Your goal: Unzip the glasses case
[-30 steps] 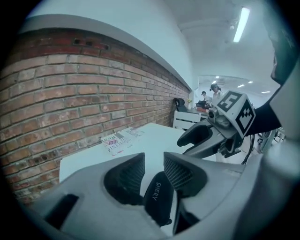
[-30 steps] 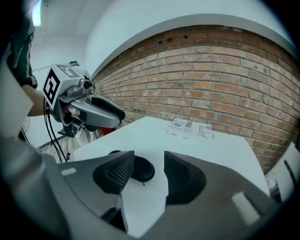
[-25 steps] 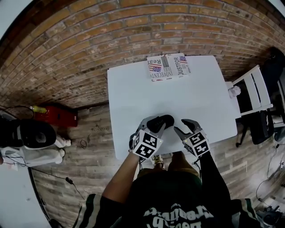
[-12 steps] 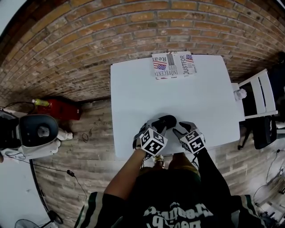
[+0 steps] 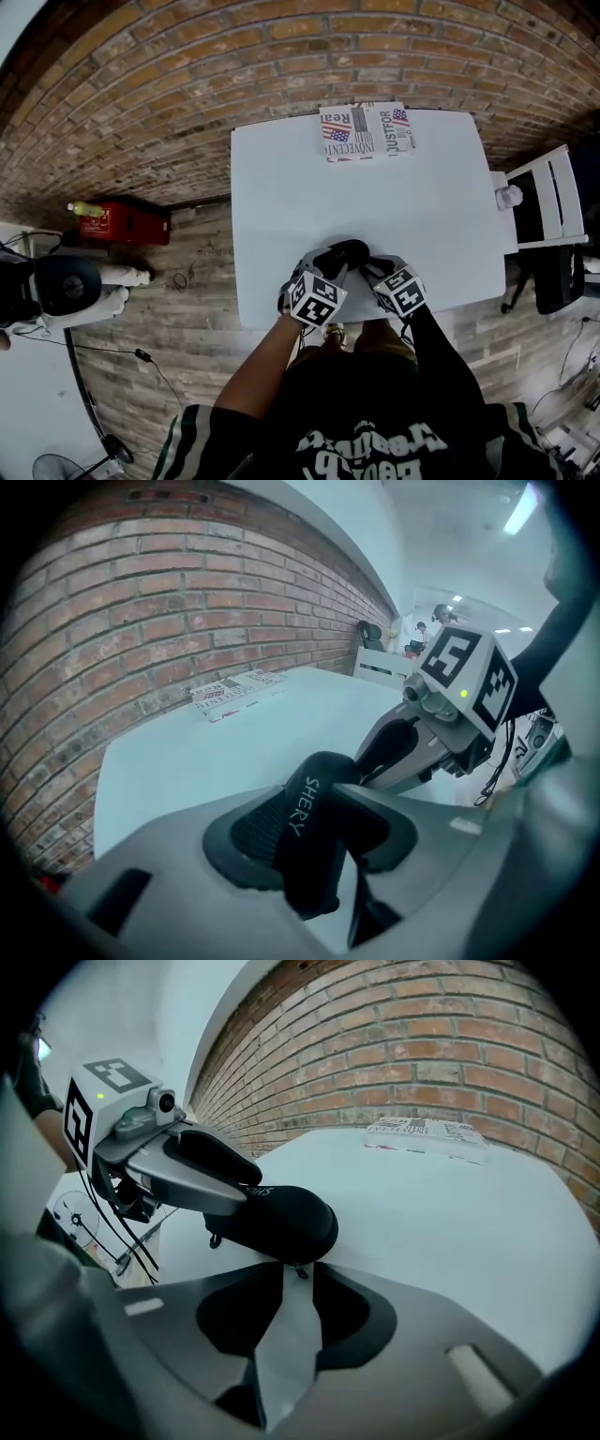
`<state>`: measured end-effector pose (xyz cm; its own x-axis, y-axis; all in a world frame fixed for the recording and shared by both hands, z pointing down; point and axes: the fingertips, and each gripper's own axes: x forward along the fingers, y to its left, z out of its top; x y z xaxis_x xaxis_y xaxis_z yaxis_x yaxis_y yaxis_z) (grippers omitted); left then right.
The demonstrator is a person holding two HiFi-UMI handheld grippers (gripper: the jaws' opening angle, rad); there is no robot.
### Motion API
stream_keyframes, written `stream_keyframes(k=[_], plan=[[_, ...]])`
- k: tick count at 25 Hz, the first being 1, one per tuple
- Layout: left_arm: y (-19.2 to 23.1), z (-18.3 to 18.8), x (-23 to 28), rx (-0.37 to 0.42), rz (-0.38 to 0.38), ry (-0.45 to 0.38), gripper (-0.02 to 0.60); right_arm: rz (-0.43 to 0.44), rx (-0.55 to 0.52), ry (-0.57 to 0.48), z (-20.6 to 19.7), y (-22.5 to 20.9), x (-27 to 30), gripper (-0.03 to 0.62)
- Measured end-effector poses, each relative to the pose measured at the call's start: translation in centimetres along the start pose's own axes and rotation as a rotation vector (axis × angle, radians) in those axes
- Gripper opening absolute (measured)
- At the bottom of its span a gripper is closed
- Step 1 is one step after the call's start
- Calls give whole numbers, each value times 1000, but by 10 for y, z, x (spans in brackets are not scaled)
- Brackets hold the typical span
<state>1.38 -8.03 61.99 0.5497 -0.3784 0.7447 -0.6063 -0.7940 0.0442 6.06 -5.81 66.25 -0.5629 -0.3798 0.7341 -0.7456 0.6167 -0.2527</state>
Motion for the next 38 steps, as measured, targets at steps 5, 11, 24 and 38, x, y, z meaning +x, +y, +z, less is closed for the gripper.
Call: stream_keyframes(k=[5,11,24,38], plan=[[0,-1,-1,-7,4,-4,158,-10,-19,-5,-2,2,4,104],[1,0,0,-13,7,-11,158,-50,-88,-8,-3,-1,-4,15],[1,0,-1,-12,7,-24,160,-105,-159,17,-5,-5,-8,14],[2,-1,0,-15,-8,-29,160,-97,-259,55,1,-19,-9,15]])
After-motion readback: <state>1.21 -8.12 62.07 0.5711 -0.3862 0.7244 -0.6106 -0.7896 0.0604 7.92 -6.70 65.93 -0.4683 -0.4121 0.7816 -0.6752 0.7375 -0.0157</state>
